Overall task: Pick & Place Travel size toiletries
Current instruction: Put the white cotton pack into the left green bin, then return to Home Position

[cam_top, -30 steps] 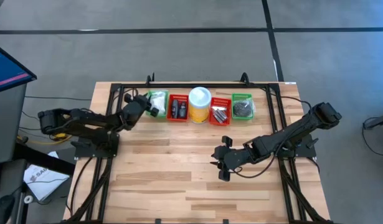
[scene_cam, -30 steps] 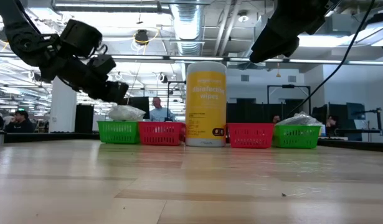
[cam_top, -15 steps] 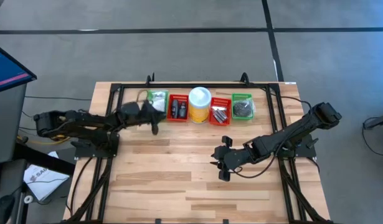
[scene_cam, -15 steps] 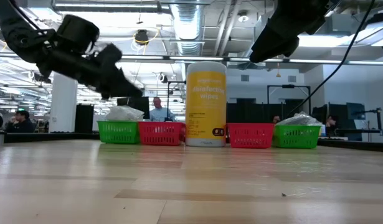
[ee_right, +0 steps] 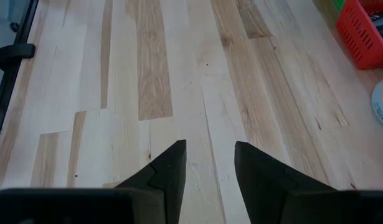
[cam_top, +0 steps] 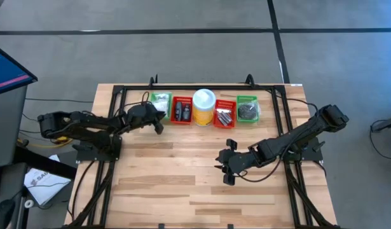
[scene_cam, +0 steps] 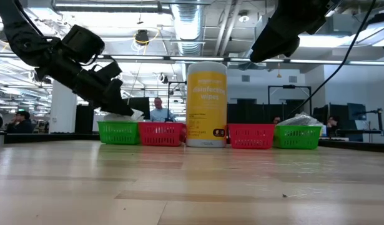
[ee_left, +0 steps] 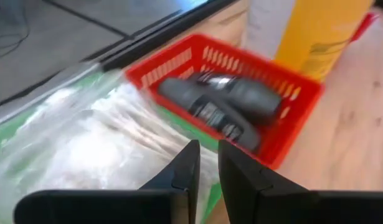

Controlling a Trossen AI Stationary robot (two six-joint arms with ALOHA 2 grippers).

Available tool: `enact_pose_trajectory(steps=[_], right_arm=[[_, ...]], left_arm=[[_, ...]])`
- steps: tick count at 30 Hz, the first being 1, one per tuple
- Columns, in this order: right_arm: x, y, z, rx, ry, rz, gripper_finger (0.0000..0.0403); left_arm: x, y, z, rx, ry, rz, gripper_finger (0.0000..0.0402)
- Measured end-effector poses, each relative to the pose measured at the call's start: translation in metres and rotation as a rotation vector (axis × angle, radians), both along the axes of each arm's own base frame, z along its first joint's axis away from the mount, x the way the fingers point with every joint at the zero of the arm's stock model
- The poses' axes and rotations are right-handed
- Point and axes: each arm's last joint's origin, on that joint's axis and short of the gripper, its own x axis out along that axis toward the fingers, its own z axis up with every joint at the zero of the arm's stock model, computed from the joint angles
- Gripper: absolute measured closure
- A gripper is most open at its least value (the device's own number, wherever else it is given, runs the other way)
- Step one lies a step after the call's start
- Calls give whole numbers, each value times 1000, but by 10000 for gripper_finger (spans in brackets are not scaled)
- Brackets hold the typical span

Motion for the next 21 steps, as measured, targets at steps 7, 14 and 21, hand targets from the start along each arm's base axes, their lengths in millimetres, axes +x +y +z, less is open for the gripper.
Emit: enact_pose_trajectory(steps=[7,14,21], right_arm=[[0,0,0,2,-3,-1,275],[1,0,1,9,-16,-1,275],[1,0,1,9,-16,-1,275]], left_arm=[[-5,8,-8,-25,55,64,351],[-5,13,-17,-77,64,65,353],[-3,10,-5,-50,-15,16,353]])
